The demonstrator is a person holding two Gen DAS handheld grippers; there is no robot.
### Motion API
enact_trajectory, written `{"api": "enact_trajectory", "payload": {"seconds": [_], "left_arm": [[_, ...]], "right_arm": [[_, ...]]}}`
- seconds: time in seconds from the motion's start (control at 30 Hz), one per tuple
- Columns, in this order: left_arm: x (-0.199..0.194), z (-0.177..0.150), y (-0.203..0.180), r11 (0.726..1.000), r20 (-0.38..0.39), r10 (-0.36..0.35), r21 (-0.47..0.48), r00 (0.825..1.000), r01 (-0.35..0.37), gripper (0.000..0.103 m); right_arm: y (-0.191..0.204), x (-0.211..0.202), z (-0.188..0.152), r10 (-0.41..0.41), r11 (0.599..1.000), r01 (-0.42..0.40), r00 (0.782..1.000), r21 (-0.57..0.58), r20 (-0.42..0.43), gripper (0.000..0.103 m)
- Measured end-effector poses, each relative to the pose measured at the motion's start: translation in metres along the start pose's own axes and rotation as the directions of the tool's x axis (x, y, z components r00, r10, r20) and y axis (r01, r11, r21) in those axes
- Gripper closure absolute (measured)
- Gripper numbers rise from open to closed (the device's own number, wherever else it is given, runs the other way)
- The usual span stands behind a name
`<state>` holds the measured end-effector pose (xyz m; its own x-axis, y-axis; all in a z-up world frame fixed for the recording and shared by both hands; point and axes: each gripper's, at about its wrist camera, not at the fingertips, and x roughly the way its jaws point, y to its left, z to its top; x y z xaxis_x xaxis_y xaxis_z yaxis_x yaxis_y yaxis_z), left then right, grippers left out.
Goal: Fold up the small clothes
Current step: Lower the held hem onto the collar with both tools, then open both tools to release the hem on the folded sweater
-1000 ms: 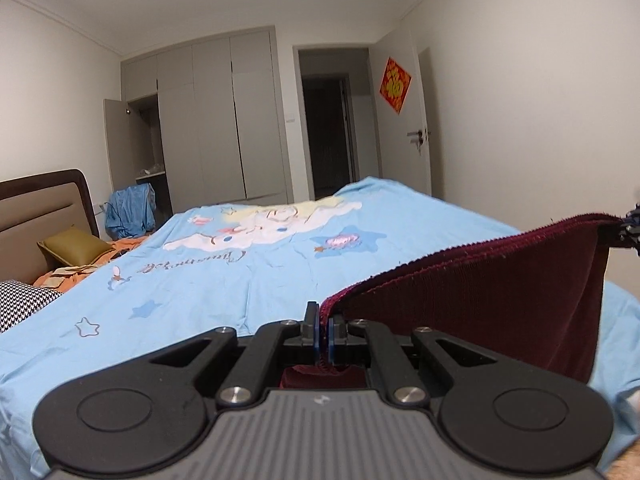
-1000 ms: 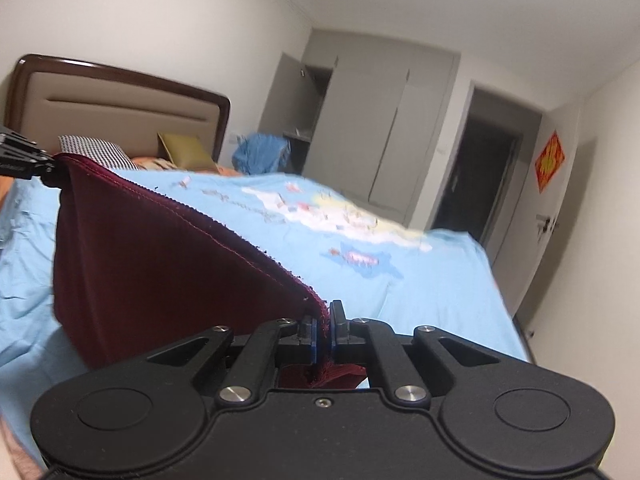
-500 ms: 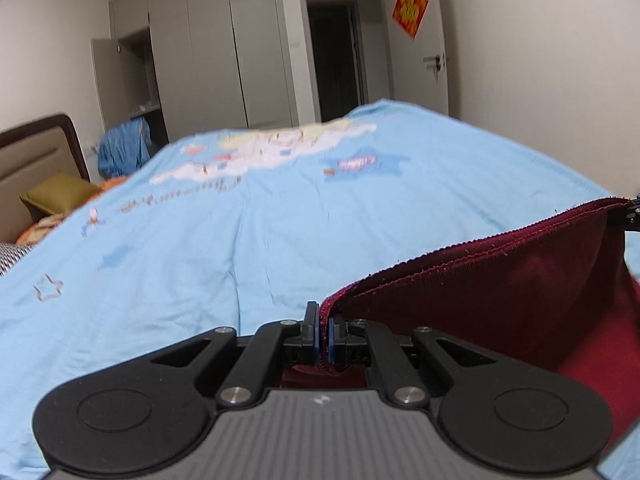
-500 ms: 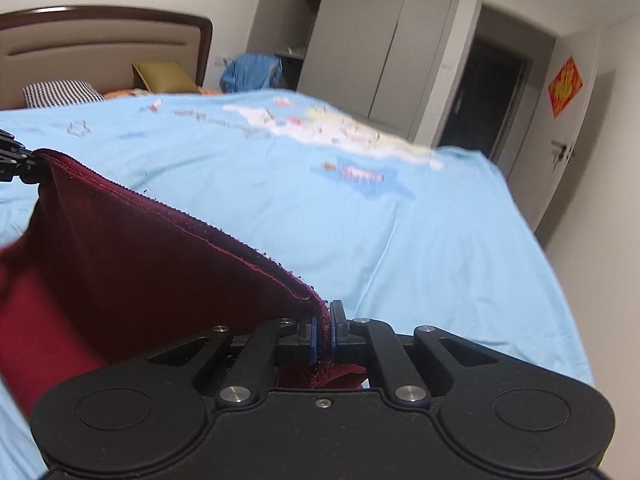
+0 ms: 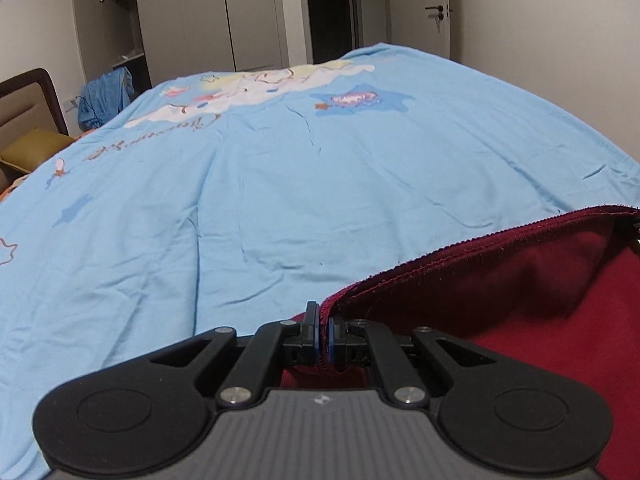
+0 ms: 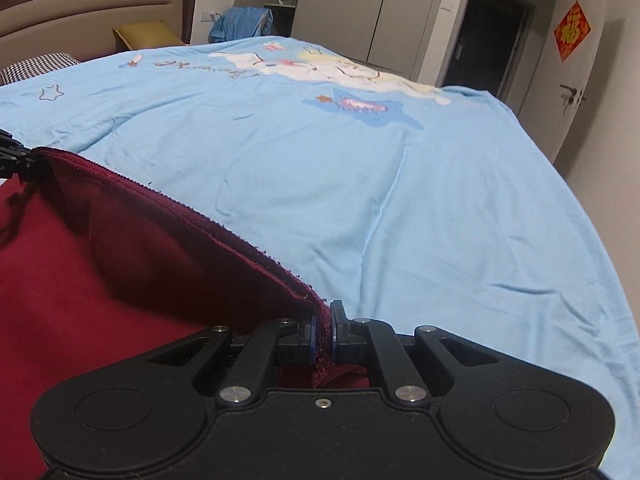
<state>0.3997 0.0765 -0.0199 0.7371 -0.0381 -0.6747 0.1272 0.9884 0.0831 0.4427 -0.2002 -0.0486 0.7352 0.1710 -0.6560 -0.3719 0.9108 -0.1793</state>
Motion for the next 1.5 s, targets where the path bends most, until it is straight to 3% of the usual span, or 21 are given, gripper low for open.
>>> {"api": "enact_trajectory", "payload": {"seconds": [0.2, 0.3, 0.37, 0.5, 0.57, 0.67, 0.8, 0.87, 0.93, 1.03, 1.3, 1.5], "left_arm": [[0.012, -0.002, 0.001, 1.000, -0.044, -0.013, -0.021, 0.999, 0.012, 0.096], [0.014, -0.001, 0.003, 0.999, -0.051, -0.016, -0.035, 0.999, 0.015, 0.084], [0.012, 0.001, 0.004, 0.999, -0.049, -0.009, -0.050, 0.999, 0.007, 0.056], [0.009, 0.000, 0.008, 0.996, -0.043, -0.018, -0.083, 0.999, 0.014, 0.033], [0.008, -0.002, 0.009, 0.994, -0.031, 0.000, -0.110, 1.000, -0.004, 0.016], [0.010, -0.005, 0.011, 0.988, -0.011, 0.069, -0.136, 0.998, -0.069, 0.010], [0.019, -0.009, 0.023, 0.956, -0.017, 0.155, -0.250, 0.988, -0.154, 0.007], [0.024, -0.012, 0.034, 0.932, -0.024, 0.164, -0.324, 0.986, -0.163, 0.007], [0.029, -0.018, 0.043, 0.907, -0.028, 0.153, -0.392, 0.988, -0.152, 0.004], [0.035, -0.026, 0.051, 0.888, -0.028, 0.146, -0.437, 0.989, -0.144, 0.000], [0.041, -0.028, 0.051, 0.888, -0.042, 0.149, -0.434, 0.988, -0.152, 0.000], [0.010, -0.025, 0.048, 0.889, -0.007, 0.152, -0.435, 0.988, -0.140, 0.000]], "right_arm": [[-0.004, 0.012, 0.000, 0.010, 1.000, -0.010, 1.000, 0.013, -0.016, 0.089], [-0.005, 0.013, -0.001, 0.009, 1.000, -0.009, 1.000, 0.017, -0.012, 0.084], [-0.006, 0.014, -0.002, 0.007, 1.000, -0.006, 1.000, 0.026, -0.007, 0.082], [-0.008, 0.016, -0.006, -0.025, 0.998, 0.025, 1.000, 0.050, 0.003, 0.057], [-0.009, 0.016, -0.010, -0.056, 0.996, 0.055, 0.998, 0.068, 0.016, 0.041], [-0.011, 0.016, -0.016, -0.120, 0.989, 0.116, 0.992, 0.094, 0.045, 0.017], [-0.013, 0.021, -0.025, -0.213, 0.969, 0.199, 0.974, 0.148, 0.080, 0.009], [-0.014, 0.024, -0.029, -0.252, 0.956, 0.232, 0.963, 0.182, 0.098, 0.003], [-0.017, 0.026, -0.033, -0.285, 0.942, 0.256, 0.952, 0.219, 0.110, 0.001], [-0.024, 0.035, -0.039, -0.284, 0.932, 0.251, 0.954, 0.260, 0.098, 0.001], [-0.029, 0.042, -0.043, -0.231, 0.934, 0.196, 0.969, 0.298, 0.084, 0.001], [-0.017, 0.011, -0.042, -0.266, 0.938, 0.230, 0.958, 0.258, 0.112, 0.001]]}}
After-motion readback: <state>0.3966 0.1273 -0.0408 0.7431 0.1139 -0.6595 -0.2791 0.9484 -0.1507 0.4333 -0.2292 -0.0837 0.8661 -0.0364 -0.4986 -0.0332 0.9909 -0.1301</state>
